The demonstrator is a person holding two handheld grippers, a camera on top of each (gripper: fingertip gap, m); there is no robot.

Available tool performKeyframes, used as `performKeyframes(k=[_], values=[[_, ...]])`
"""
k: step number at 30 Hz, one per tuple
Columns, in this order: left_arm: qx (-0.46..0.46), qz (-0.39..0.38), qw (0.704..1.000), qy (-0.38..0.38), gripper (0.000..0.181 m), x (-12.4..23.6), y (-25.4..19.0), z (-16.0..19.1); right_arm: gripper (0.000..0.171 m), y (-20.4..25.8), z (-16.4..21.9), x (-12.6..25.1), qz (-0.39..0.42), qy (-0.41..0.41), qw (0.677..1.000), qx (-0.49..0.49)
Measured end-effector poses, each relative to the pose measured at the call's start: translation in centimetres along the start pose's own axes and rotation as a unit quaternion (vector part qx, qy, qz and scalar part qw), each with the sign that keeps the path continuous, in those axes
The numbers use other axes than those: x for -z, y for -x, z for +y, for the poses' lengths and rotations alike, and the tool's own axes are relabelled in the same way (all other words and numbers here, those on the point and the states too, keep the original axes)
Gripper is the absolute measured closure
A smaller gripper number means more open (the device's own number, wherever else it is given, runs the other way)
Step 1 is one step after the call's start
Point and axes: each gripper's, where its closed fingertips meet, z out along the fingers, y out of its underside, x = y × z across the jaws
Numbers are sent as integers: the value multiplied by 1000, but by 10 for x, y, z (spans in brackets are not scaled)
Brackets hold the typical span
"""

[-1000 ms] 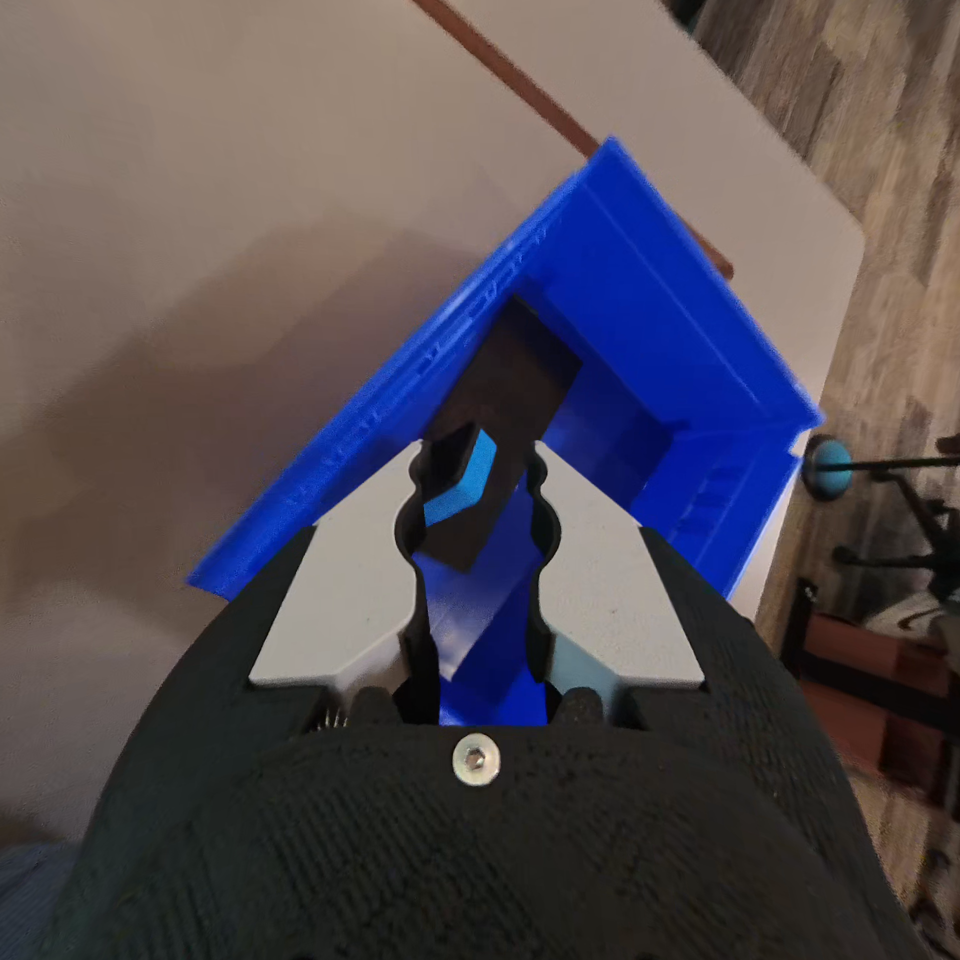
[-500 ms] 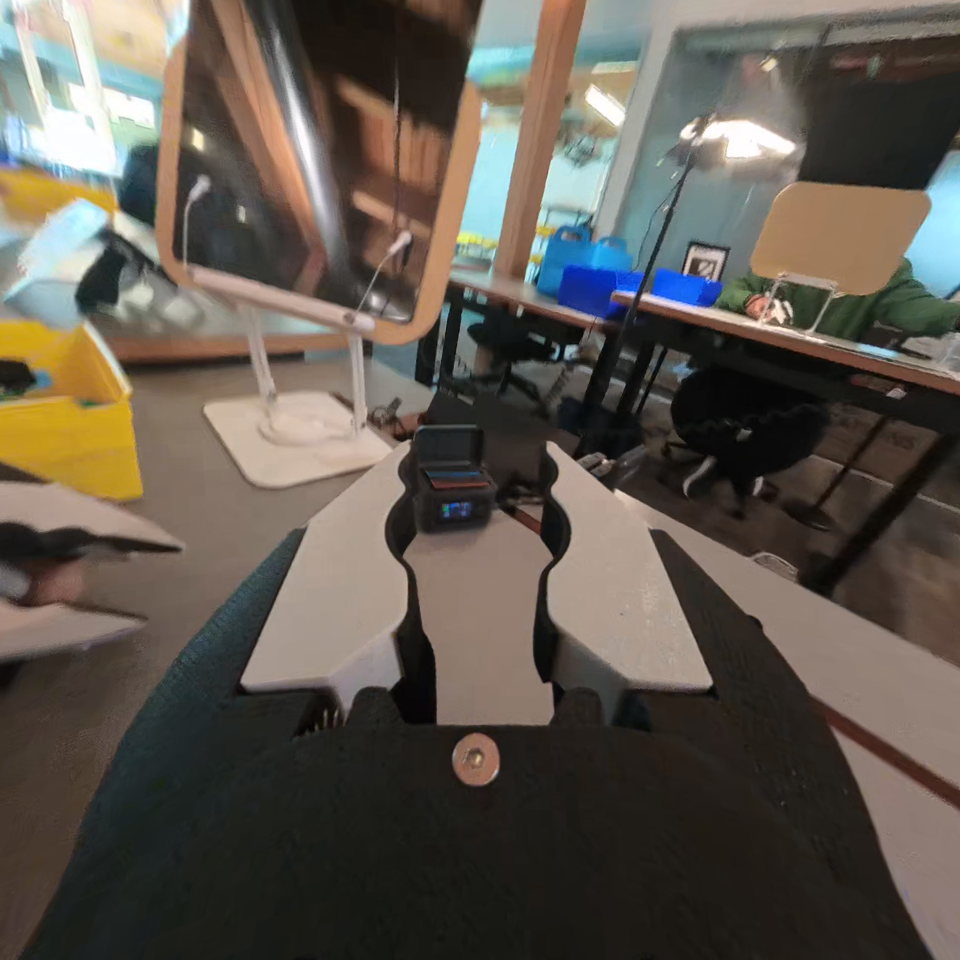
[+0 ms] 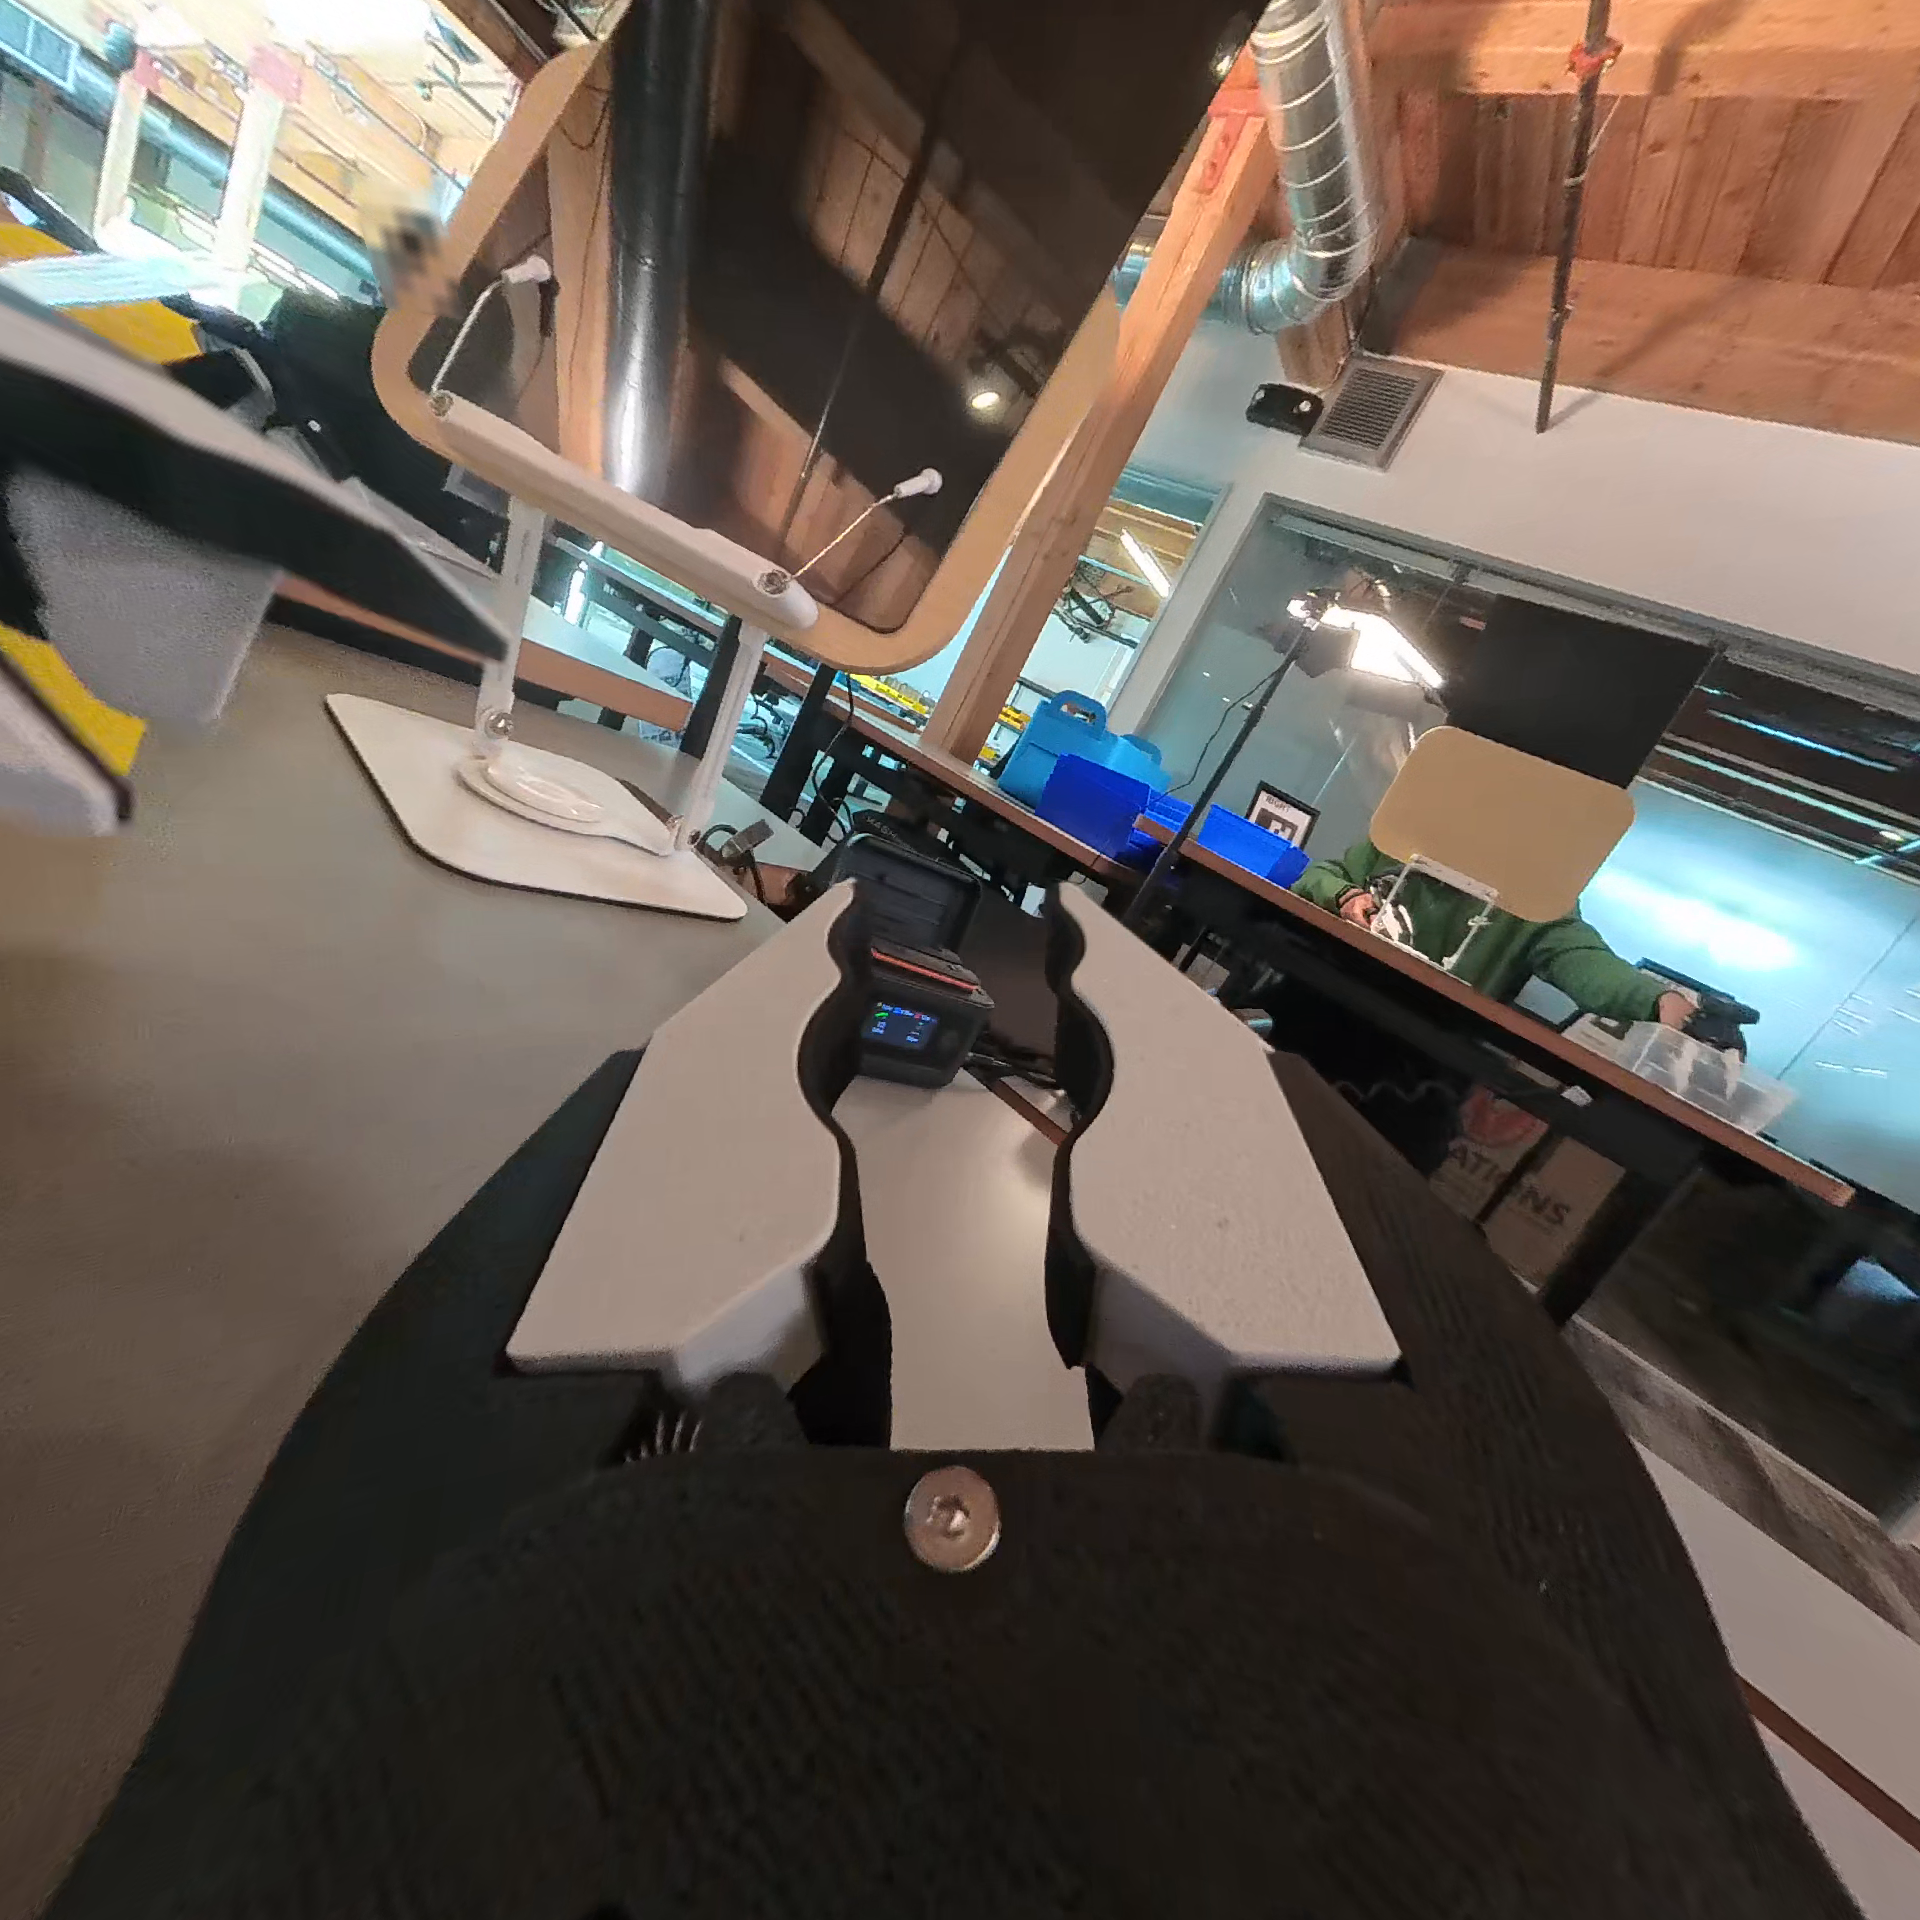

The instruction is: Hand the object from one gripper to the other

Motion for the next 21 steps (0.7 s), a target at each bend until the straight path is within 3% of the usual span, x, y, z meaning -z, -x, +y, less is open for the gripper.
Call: performKeyframes(k=[5, 8, 11, 14, 17, 21], values=[[97, -87, 990, 49, 118, 46, 34, -38, 142, 2, 2, 0, -10, 4, 1000, -8], [143, -151, 974, 93, 101, 101, 68, -52, 143, 2, 3, 0, -11, 6, 1000, -13], [149, -250, 932, 218, 104, 173, 120, -28, 144, 2, 5, -1, -12, 9, 1000, -15], [227, -269, 871, 343, 110, 233, 141, 18, 145, 3, 5, -1, -14, 11, 1000, -13], [285, -250, 831, 406, 124, 262, 143, 53, 145, 4, 5, -1, -14, 12, 1000, -14], [316, -214, 805, 454, 139, 272, 132, 81, 146, 3, 6, -1, -15, 13, 1000, -19]])
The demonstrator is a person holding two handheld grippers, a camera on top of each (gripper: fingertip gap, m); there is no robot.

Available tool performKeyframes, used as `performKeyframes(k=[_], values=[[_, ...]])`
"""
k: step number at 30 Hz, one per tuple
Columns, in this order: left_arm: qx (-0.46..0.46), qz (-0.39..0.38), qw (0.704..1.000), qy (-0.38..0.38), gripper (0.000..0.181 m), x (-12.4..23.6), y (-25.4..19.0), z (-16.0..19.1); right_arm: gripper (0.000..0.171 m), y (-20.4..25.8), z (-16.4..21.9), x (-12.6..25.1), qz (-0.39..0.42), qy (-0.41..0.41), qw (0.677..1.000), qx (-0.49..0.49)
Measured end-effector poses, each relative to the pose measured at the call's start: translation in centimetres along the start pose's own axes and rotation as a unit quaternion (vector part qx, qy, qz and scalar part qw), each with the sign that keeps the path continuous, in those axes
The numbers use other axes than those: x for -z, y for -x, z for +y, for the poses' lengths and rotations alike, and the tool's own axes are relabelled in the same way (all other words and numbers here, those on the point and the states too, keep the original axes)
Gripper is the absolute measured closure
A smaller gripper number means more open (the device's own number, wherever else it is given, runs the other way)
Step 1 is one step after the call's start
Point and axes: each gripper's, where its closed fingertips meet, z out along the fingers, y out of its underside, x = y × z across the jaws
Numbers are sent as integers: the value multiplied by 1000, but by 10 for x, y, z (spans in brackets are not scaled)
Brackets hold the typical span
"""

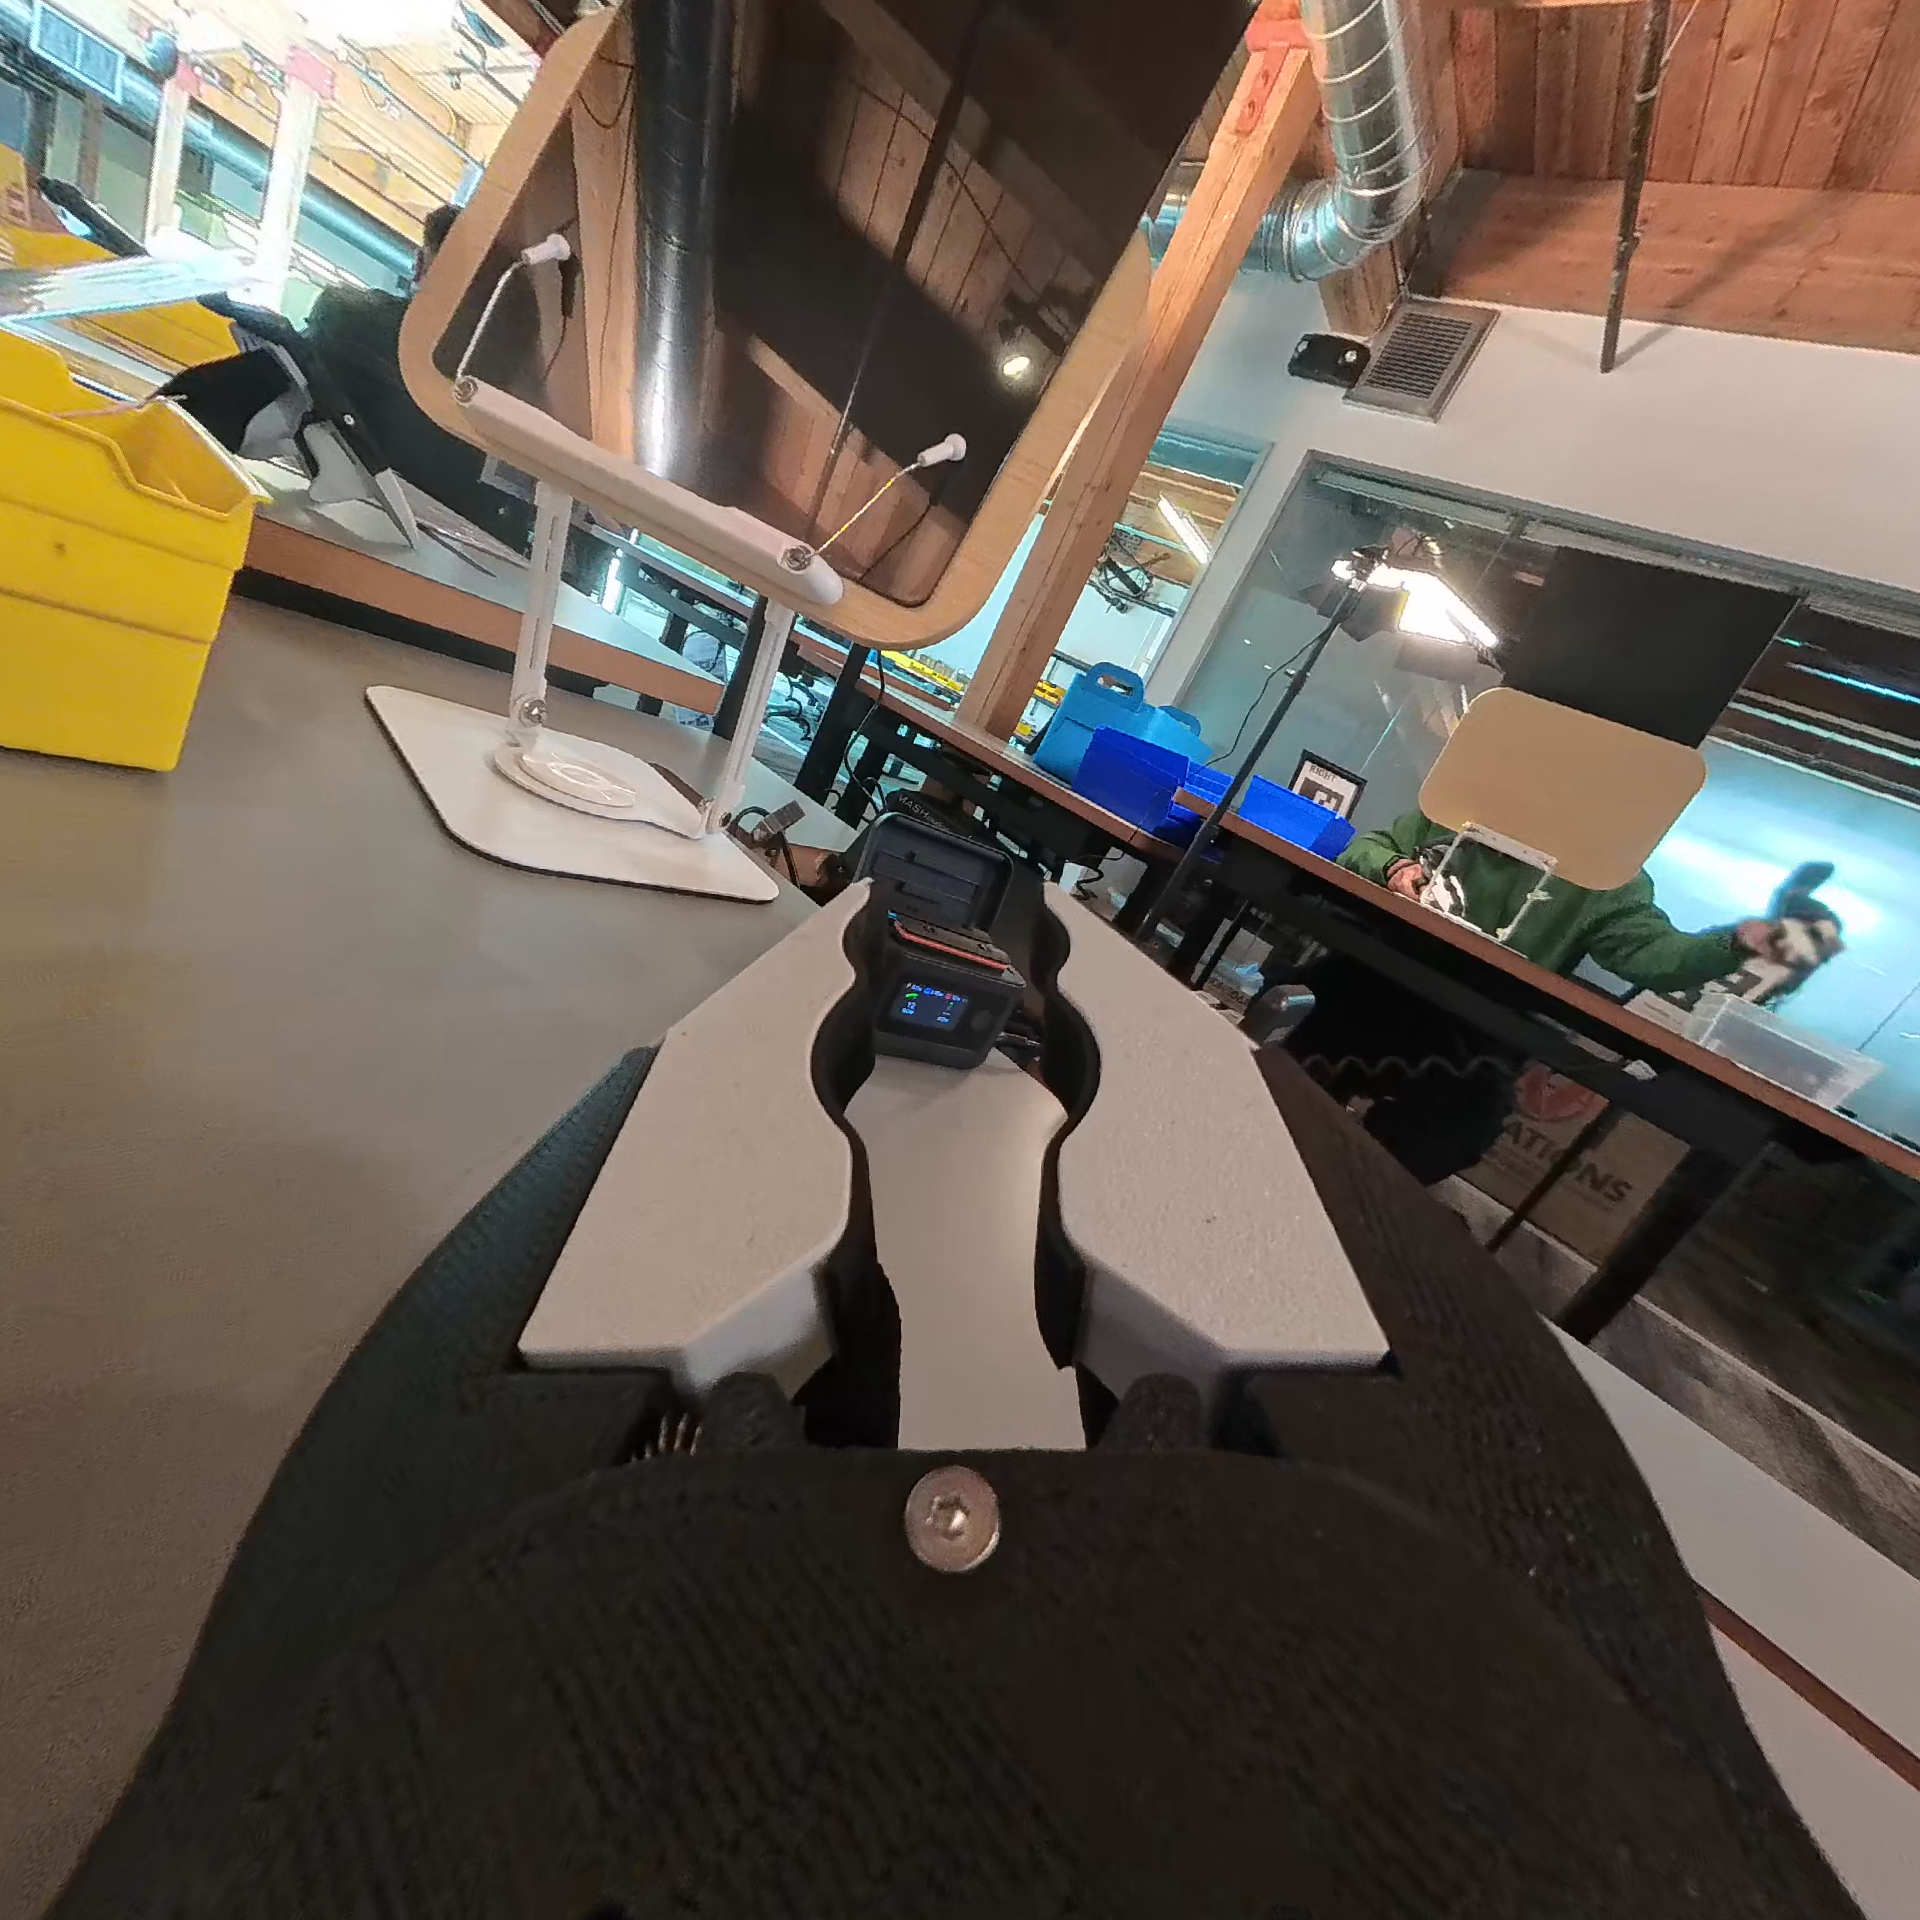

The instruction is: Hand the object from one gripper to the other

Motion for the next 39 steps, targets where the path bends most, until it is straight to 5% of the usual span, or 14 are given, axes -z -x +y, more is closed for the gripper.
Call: performKeyframes(k=[11, 19, 27, 39], values=[[-53, -21, 998, 9, 174, 7, 3, 2, 146, -1, 1, 0, -1, 2, 1000, -11], [-23, 43, 990, -132, 178, 74, -2, -47, 147, 0, 2, -1, -3, 4, 1000, -11], [-2, 142, 939, -314, 178, 147, -3, -84, 147, 0, 3, -1, -4, 5, 1000, -12], [-129, 128, 835, -519, 178, 238, -27, -107, 147, 2, 3, -1, -8, 6, 1000, -7]])
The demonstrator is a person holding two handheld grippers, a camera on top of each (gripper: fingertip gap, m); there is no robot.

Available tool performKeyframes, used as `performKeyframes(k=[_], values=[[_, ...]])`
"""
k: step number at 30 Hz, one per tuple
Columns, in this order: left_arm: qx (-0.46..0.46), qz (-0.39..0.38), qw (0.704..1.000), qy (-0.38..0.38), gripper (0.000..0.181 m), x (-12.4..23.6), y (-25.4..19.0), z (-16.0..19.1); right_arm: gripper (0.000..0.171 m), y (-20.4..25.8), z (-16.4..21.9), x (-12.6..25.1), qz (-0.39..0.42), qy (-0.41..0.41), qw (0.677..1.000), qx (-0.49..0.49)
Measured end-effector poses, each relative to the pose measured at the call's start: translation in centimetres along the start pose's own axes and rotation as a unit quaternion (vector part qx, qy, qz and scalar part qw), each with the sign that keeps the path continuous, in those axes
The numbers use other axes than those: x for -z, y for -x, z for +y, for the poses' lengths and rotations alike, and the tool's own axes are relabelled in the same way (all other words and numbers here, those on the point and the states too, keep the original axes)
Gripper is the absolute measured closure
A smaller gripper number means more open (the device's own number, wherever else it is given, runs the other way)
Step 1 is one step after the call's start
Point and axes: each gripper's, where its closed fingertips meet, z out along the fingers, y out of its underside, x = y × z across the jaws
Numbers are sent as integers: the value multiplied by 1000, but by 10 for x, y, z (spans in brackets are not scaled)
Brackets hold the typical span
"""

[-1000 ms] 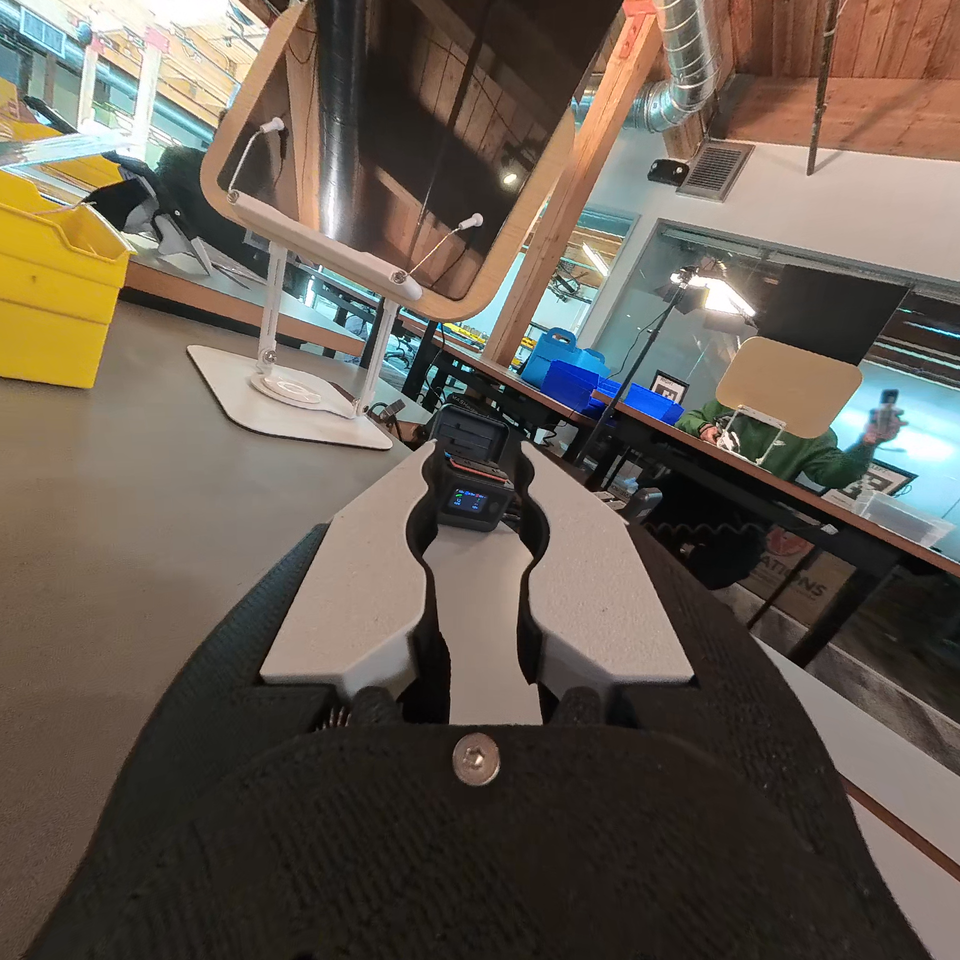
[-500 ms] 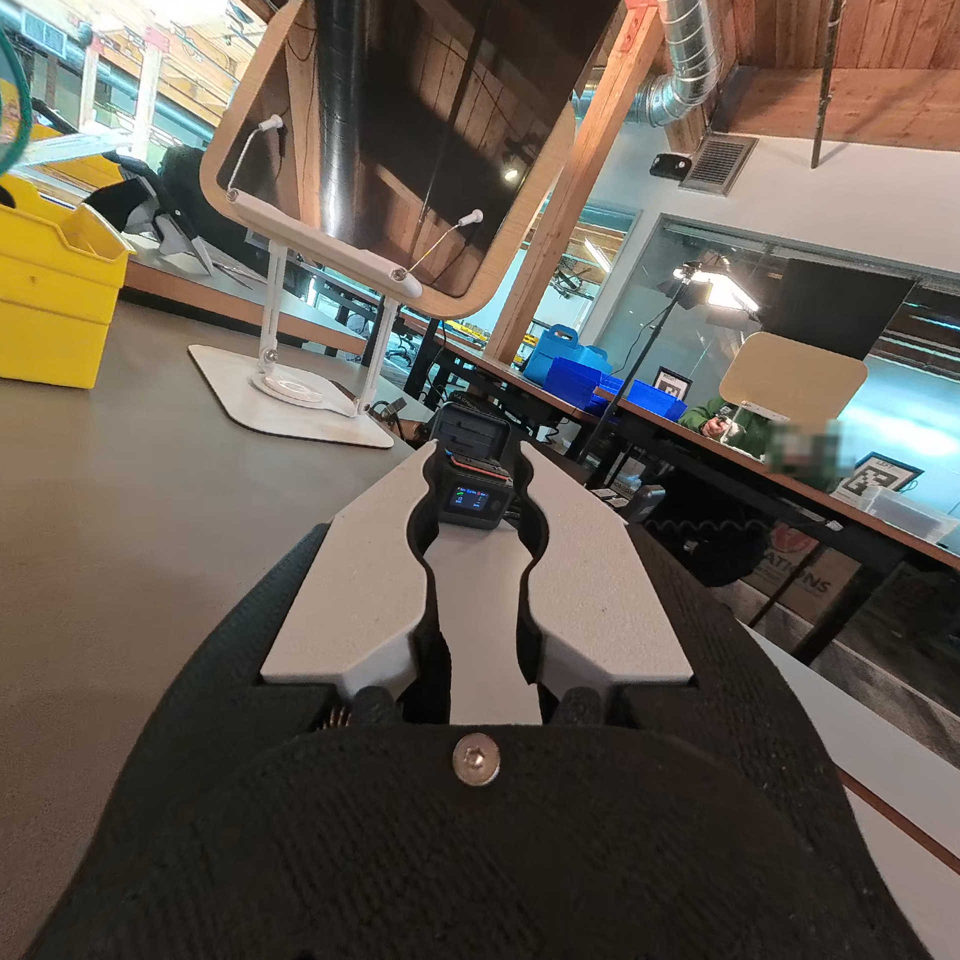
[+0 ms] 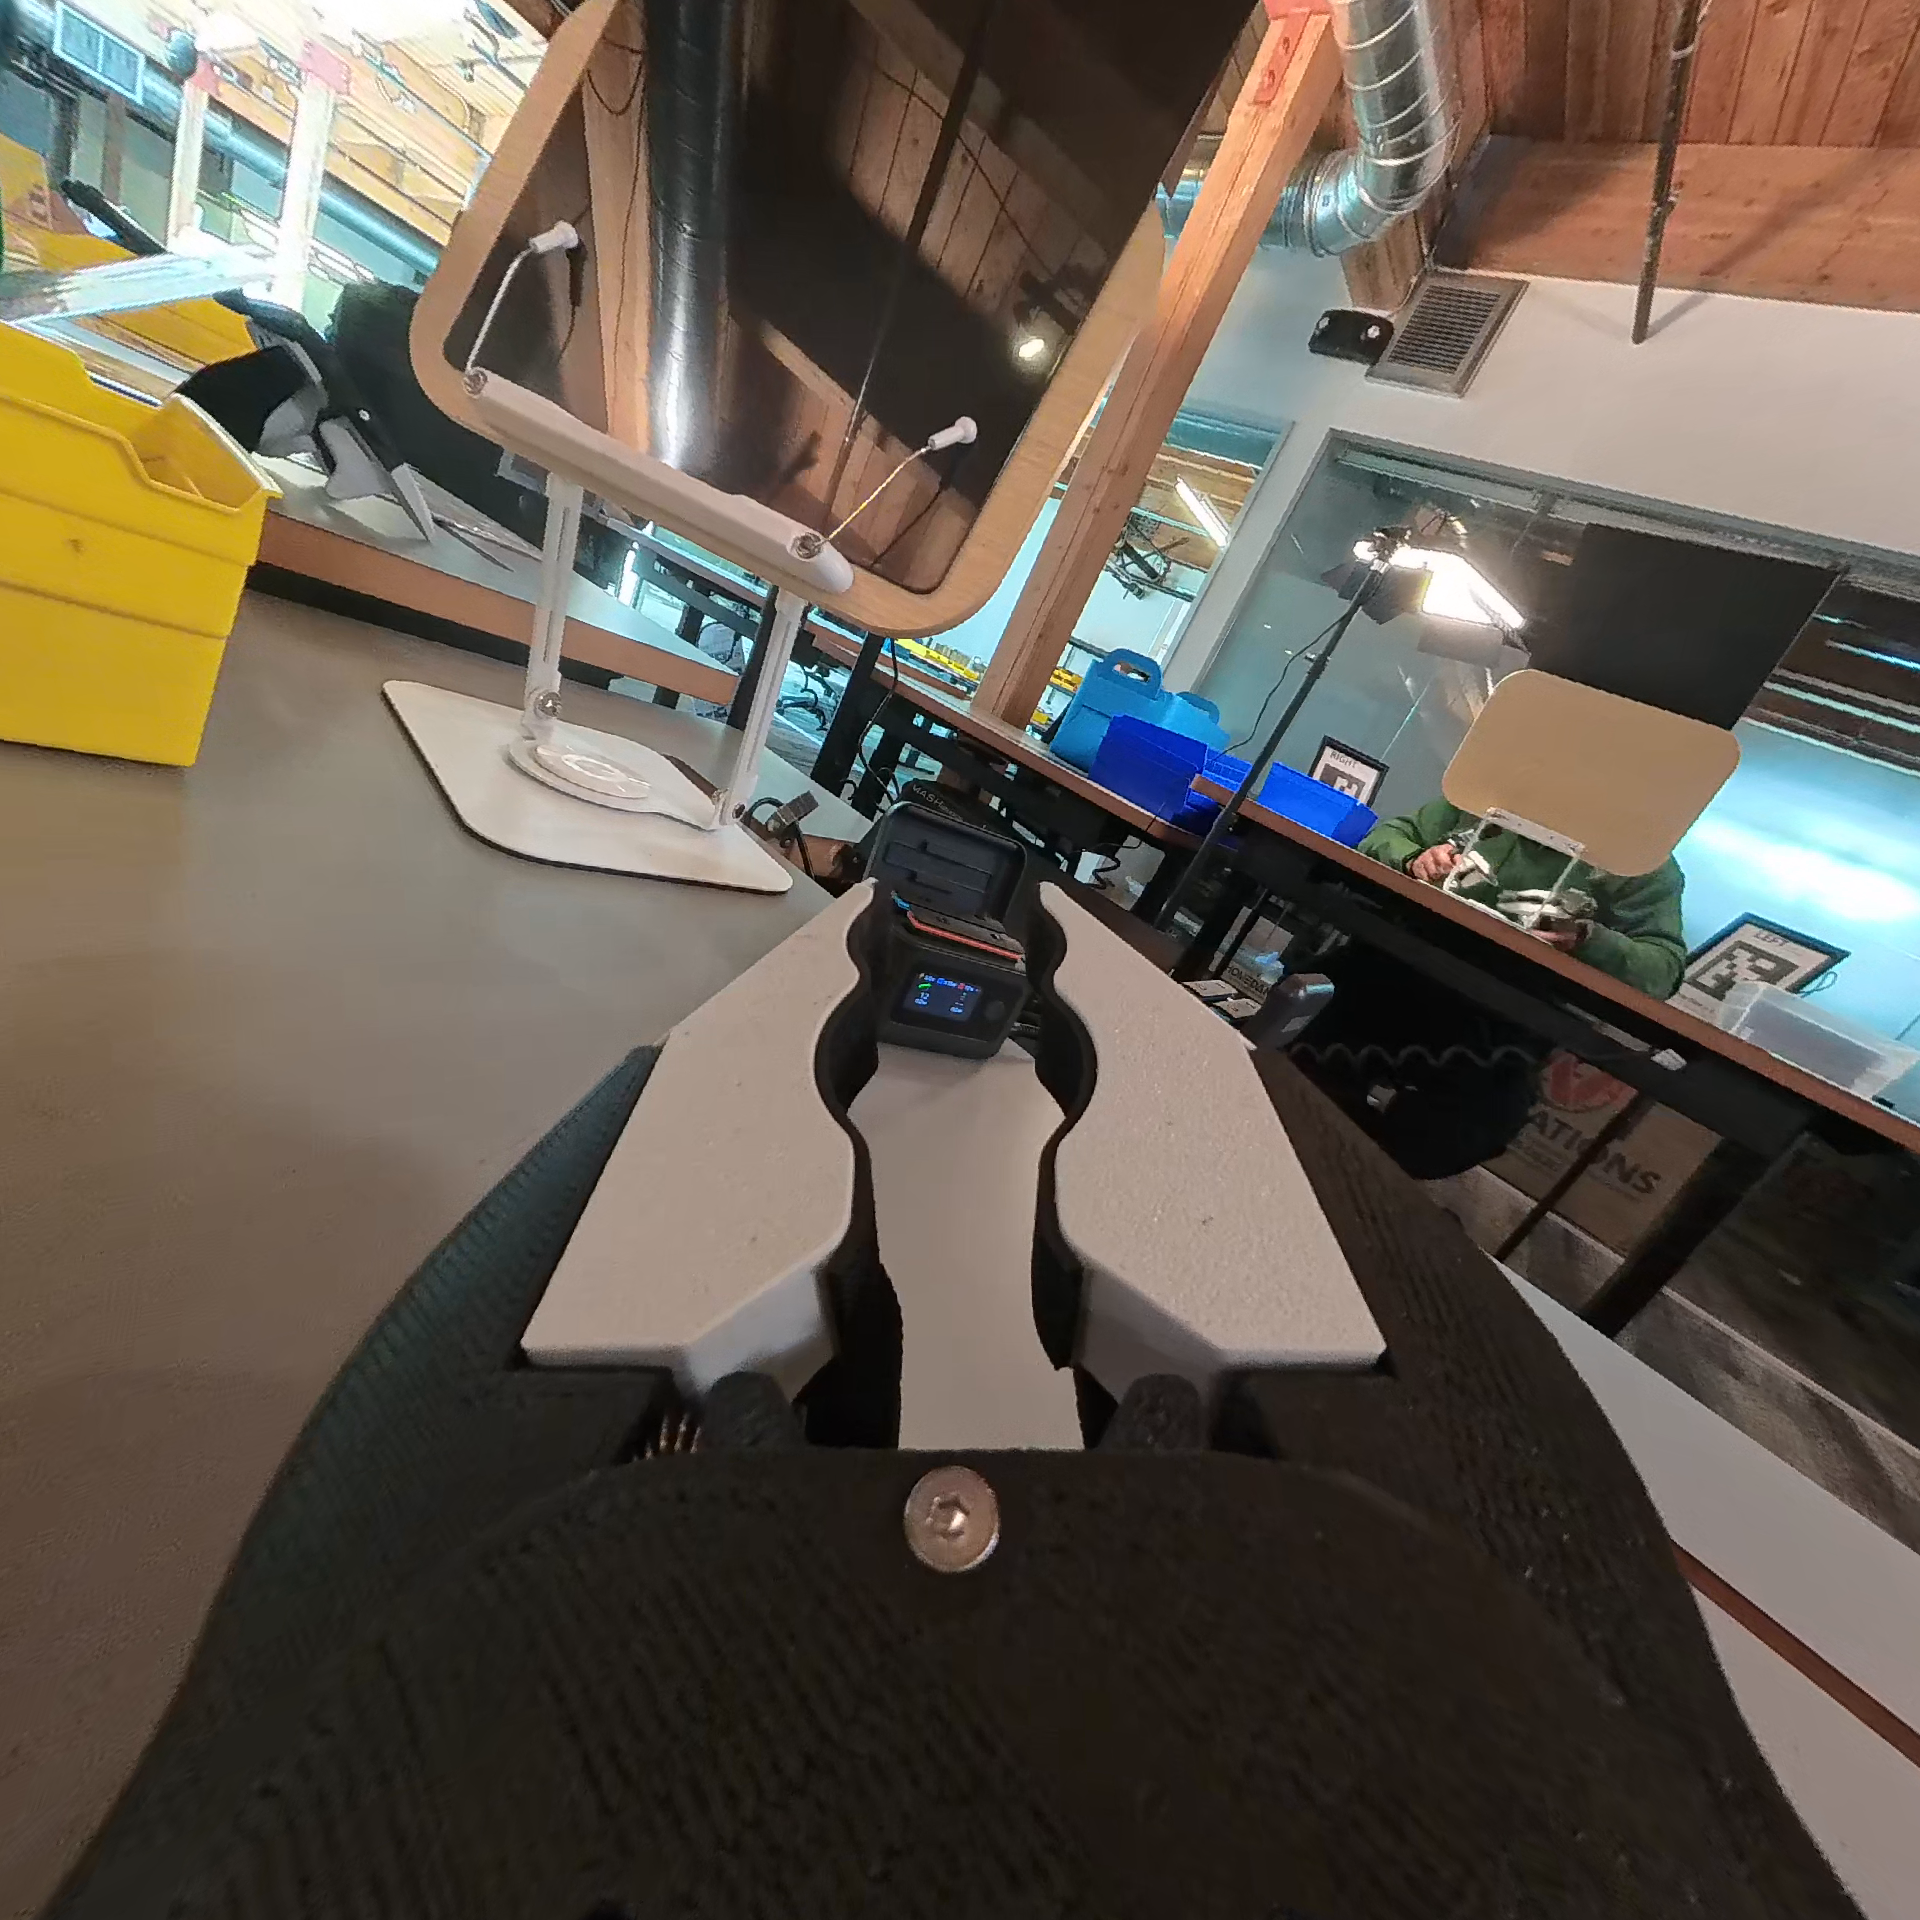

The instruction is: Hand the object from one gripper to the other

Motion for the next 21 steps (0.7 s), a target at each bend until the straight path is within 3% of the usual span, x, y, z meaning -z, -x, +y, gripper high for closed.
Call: performKeyframes(k=[6, 14, 21], values=[[-39, -5, 998, -47, 178, -2, -11, -20, 147, 1, 0, 0, -1, 0, 1000, 2], [-59, -28, 989, -135, 178, -2, -10, -75, 148, 1, 0, 0, -3, 0, 1000, 3], [-38, 53, 993, -101, 179, -30, -40, -84, 148, 1, 1, -1, -4, 0, 1000, 3]])
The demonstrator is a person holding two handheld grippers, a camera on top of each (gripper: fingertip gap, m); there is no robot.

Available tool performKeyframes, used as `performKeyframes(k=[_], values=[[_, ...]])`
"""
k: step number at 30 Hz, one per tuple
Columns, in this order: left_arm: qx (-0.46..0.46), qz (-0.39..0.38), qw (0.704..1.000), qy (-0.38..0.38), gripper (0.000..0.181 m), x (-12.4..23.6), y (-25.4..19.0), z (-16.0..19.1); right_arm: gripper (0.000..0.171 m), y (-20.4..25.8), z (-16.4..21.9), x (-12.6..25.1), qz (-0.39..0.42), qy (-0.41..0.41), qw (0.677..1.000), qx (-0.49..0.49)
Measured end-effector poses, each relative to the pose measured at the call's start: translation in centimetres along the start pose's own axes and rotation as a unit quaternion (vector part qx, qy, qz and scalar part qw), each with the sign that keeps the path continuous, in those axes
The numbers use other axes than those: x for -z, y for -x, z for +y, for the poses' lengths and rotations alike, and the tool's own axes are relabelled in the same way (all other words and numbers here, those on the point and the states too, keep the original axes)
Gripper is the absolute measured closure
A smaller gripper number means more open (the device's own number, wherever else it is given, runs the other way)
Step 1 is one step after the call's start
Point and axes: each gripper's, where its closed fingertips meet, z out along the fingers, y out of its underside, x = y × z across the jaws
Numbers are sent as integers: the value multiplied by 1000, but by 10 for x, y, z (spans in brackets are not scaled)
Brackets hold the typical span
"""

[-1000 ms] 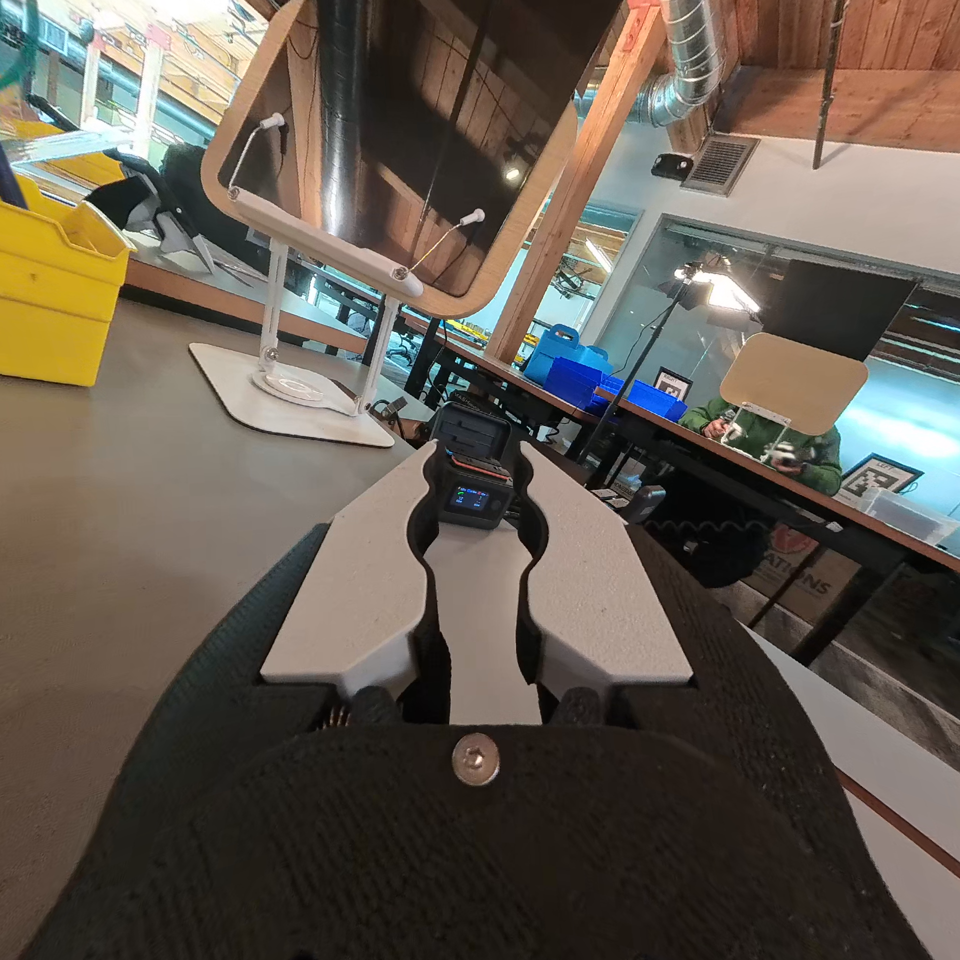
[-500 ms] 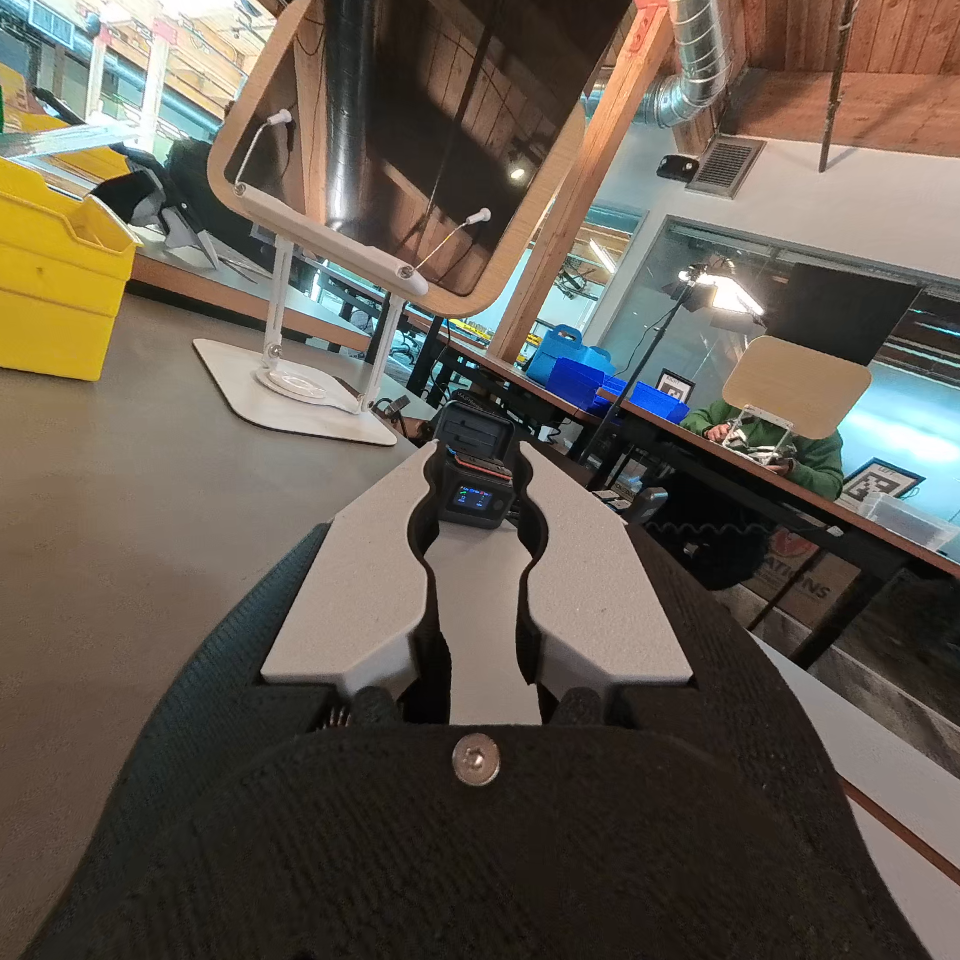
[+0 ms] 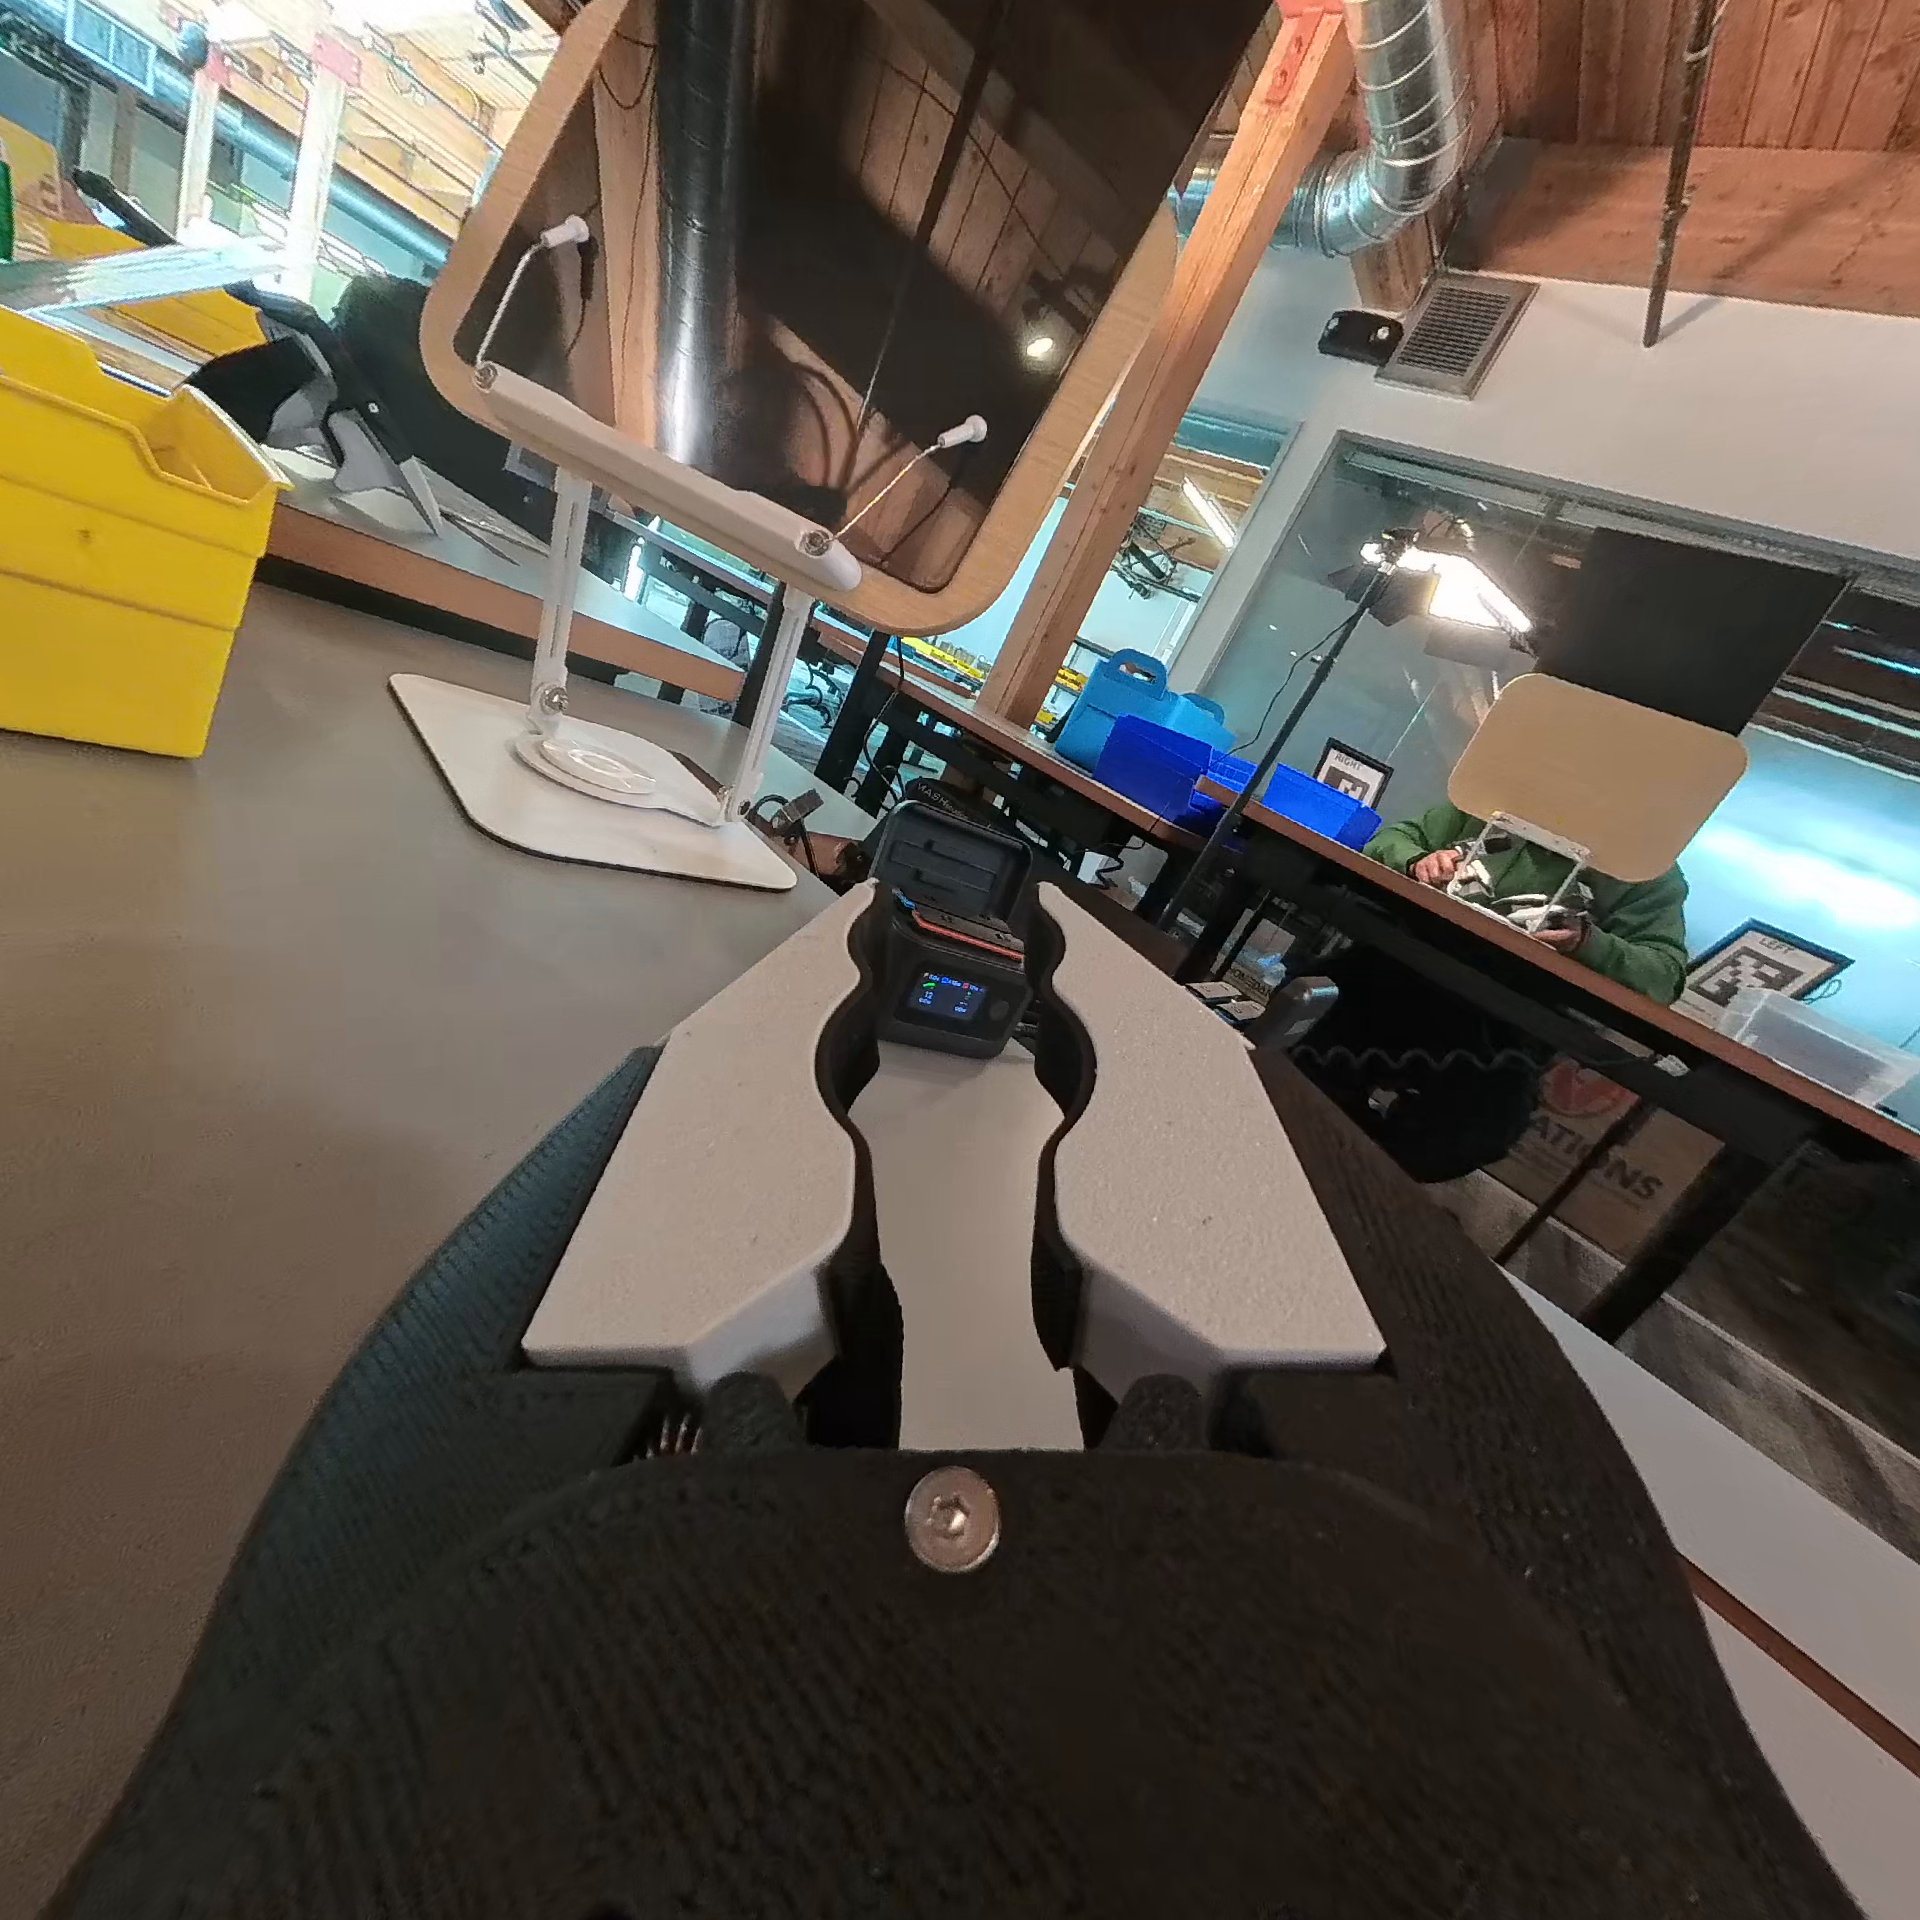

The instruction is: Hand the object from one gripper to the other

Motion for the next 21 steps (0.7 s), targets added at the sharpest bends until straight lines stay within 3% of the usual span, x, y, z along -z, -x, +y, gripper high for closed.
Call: performKeyframes(k=[6, 12, 15, 18, 21], values=[[-29, 54, 998, 8, 178, -60, -65, 52, 147, 1, -1, 1, -2, -3, 1000, -1], [-132, -3, 991, 11, 179, -139, -126, 160, 147, 1, -5, 5, -2, -10, 1000, -6], [-299, -89, 947, 81, 178, -162, -134, 235, 143, 11, -20, 11, -51, -54, 996, -54], [-427, -90, 892, 115, 178, -174, -155, 292, 138, 15, -26, 14, -110, -75, 978, -158], [-461, -57, 876, 129, 179, -176, -172, 334, 130, 23, -32, 16, -206, -88, 920, -321]])
